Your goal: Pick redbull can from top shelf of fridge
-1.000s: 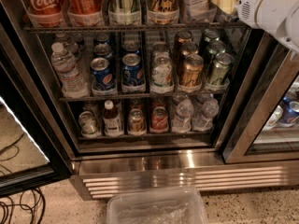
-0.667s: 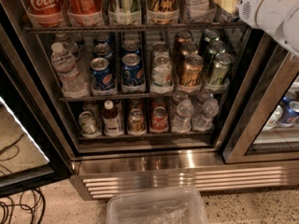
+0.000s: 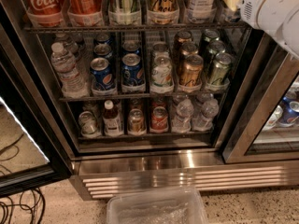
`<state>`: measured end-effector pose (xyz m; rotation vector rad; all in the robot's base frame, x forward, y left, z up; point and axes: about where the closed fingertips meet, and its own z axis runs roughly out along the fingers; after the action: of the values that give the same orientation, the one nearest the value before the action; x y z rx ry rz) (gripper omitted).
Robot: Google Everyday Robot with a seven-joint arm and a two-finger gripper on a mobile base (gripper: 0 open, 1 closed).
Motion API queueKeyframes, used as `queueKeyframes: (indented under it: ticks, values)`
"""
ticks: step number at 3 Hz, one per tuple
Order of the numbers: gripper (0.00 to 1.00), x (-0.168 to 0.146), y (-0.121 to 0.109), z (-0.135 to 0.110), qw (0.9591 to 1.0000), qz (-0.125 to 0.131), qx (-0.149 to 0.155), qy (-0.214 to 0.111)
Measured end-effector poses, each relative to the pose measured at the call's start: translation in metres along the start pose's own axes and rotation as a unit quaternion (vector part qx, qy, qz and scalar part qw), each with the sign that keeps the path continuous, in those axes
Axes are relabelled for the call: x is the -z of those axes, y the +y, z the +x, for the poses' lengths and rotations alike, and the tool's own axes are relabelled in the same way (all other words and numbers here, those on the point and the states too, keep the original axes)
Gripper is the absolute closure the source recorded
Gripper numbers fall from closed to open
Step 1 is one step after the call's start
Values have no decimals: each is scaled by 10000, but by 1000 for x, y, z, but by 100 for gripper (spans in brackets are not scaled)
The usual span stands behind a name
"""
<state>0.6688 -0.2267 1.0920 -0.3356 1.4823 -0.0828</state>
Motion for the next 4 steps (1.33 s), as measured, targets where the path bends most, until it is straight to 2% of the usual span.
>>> queueKeyframes:
  ticks: [1, 2, 3, 4]
  values:
    - [98, 0, 0, 0, 10000, 0, -1, -1]
    - [100, 1, 1, -15, 9999, -39, -83, -101]
    - [100, 7, 2, -41, 9995, -151, -92, -274]
    - [100, 21, 4, -59, 9988, -289, -232, -332]
